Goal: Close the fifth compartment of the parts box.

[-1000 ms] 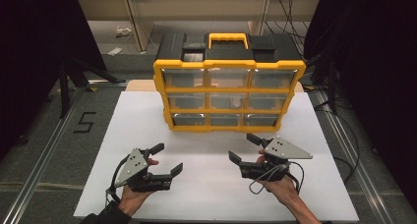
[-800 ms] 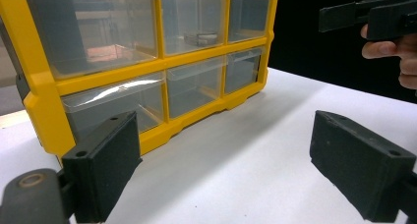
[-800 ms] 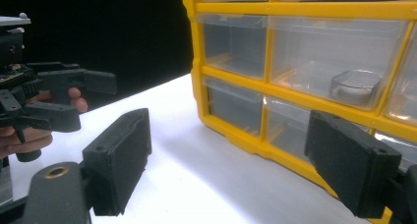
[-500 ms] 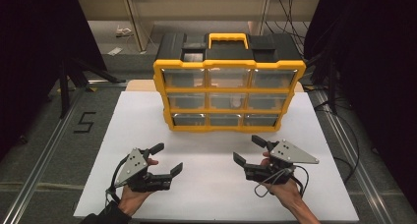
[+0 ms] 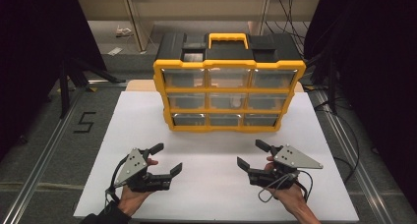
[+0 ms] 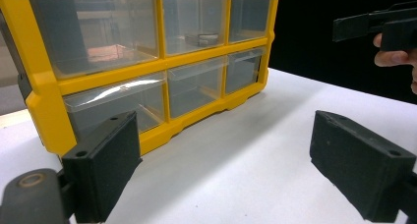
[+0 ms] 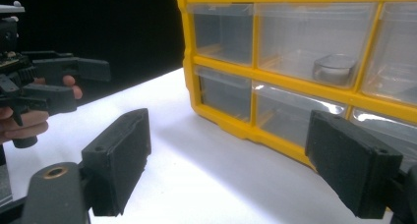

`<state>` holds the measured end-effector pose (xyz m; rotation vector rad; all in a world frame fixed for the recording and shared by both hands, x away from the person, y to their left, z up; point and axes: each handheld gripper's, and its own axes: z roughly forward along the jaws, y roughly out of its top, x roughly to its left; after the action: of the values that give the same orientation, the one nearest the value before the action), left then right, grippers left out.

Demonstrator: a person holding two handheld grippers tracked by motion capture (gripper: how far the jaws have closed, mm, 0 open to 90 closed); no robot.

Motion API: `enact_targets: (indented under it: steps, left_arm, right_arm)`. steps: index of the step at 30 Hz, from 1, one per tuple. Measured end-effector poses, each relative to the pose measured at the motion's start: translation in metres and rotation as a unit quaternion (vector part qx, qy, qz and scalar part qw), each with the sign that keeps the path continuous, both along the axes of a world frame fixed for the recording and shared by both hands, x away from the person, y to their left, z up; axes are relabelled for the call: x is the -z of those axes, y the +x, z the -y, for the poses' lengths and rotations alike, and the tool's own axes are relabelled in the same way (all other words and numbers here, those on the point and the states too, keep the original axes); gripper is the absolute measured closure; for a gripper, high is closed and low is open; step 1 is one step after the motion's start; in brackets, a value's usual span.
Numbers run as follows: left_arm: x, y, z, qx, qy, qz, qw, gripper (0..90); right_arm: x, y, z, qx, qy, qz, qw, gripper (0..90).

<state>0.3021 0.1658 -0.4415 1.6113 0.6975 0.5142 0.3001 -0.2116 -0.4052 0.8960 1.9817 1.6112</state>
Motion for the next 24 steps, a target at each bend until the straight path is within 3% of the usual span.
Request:
enact_targets:
  steps: [7,10,24]
  left_arm:
    - [0.0,0.0,0.0,0.002,0.001,-0.001,1.0,11.4]
    - [0.0,0.0,0.001,0.003,0.0,-0.002,1.0,11.5]
    - [0.0,-0.001,0.001,0.009,0.005,-0.004,0.9999,11.4]
  right_arm:
    - [0.008,-0.005,0.004,0.006,-0.014,-0.002,0.9999,18.3]
    - [0.01,-0.006,0.008,0.01,-0.005,-0.01,0.9999,18.4]
    - [0.012,-0.014,0.015,0.023,-0.012,0.003,0.9997,18.2]
